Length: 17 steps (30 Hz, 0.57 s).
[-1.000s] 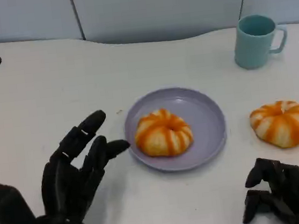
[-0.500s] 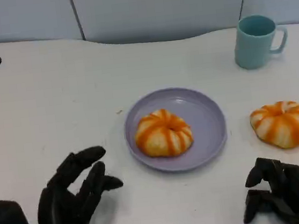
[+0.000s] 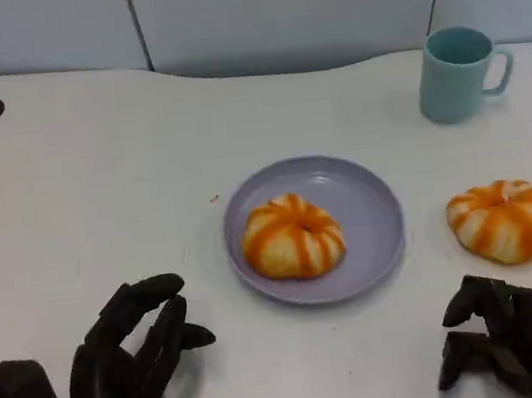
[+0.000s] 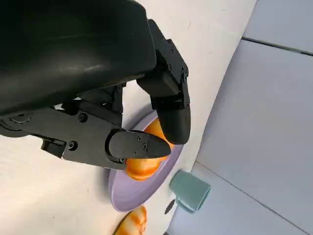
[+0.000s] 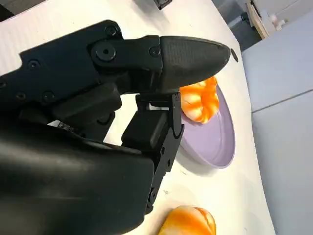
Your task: Grasp the bread from the table and place it into the plate.
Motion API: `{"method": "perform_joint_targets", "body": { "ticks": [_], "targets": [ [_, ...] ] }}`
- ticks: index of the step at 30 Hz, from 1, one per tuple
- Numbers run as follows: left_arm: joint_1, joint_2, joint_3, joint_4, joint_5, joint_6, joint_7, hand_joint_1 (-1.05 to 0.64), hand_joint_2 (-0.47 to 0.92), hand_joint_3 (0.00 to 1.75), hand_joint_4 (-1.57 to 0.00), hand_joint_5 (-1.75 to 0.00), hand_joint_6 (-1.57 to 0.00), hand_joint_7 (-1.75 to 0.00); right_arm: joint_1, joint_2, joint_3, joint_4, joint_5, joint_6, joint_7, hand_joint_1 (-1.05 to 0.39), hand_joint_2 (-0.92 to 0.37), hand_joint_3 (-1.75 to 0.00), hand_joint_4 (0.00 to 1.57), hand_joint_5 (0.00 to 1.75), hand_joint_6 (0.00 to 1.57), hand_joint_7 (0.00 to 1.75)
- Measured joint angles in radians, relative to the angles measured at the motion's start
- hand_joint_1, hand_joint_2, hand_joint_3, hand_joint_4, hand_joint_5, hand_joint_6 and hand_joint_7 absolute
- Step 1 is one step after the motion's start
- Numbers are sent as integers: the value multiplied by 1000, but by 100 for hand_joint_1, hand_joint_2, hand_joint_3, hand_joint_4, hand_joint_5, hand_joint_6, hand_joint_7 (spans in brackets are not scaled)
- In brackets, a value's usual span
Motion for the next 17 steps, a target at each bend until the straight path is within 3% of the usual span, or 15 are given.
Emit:
{"method": "perform_joint_targets", "body": {
  "ticks": [17],
  "targets": [
    [-21, 4, 4, 82, 15, -72, -26, -36, 89, 35, -61, -167, -55, -130, -3, 0, -4, 4, -4, -1, -4, -41, -92, -49, 116, 120, 106, 114]
  ]
}}
